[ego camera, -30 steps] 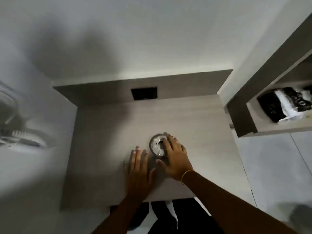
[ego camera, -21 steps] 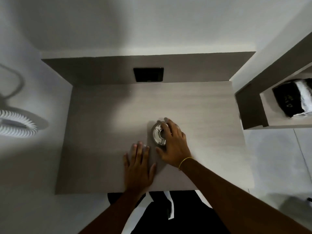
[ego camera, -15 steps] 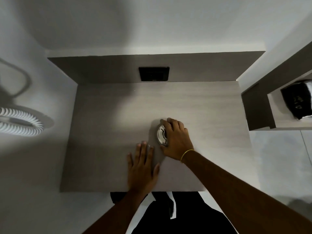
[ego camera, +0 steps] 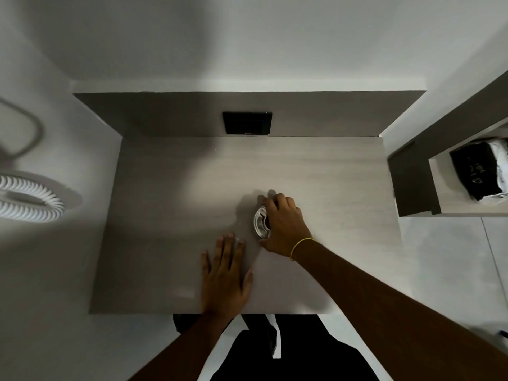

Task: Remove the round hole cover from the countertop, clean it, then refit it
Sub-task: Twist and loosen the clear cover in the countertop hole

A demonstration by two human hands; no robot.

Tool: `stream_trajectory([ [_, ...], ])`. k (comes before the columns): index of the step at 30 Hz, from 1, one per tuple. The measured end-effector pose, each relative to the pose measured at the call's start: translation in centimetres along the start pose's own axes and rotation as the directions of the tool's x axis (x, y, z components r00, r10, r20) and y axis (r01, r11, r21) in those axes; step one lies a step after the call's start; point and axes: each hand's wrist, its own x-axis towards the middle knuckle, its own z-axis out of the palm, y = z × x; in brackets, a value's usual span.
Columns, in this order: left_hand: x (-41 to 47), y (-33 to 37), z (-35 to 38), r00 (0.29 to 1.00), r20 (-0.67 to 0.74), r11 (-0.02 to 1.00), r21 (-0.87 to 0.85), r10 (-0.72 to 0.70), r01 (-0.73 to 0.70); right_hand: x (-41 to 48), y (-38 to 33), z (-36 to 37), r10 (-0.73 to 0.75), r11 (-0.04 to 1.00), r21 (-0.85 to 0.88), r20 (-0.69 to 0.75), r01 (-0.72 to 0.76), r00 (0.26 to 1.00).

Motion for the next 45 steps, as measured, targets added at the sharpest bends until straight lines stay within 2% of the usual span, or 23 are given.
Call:
stream_trajectory([
  [6, -0.2, -0.1, 0.3, 1.000, -0.019, 1.000, -0.016, -0.006, 0.006, 0.5, -0.6, -0.5, -0.039, 0.995, -0.087, 0.028, 0.041, 0.999],
  [19, -0.3, -0.3, 0.7, 0.998, -0.069, 0.999, -0.039, 0.013, -0.015, 0.9, -1.0, -1.3, -0.059, 0.992, -0.106, 0.127, 0.072, 0.990],
  [36, -0.4, -0.8, 1.5, 0.998, -0.055, 1.000, -0.026, 0.015, -0.017, 1.5, -0.4, -1.2, -0.121, 0.979, -0.146, 0.140, 0.142, 0.983],
  [40, -0.5, -0.8, 1.6, 0.998, -0.062, 0.999, -0.031, 0.015, -0.017, 1.1, 0.0, -1.4, -0.127, 0.983, -0.115, 0.155, 0.145, 0.980],
  [45, -0.4, -0.7, 1.4, 0.999, -0.043, 1.000, -0.014, -0.002, 0.001, -0.2, 1.5, -2.1, -0.102, 0.995, -0.005, 0.064, 0.103, 0.993],
])
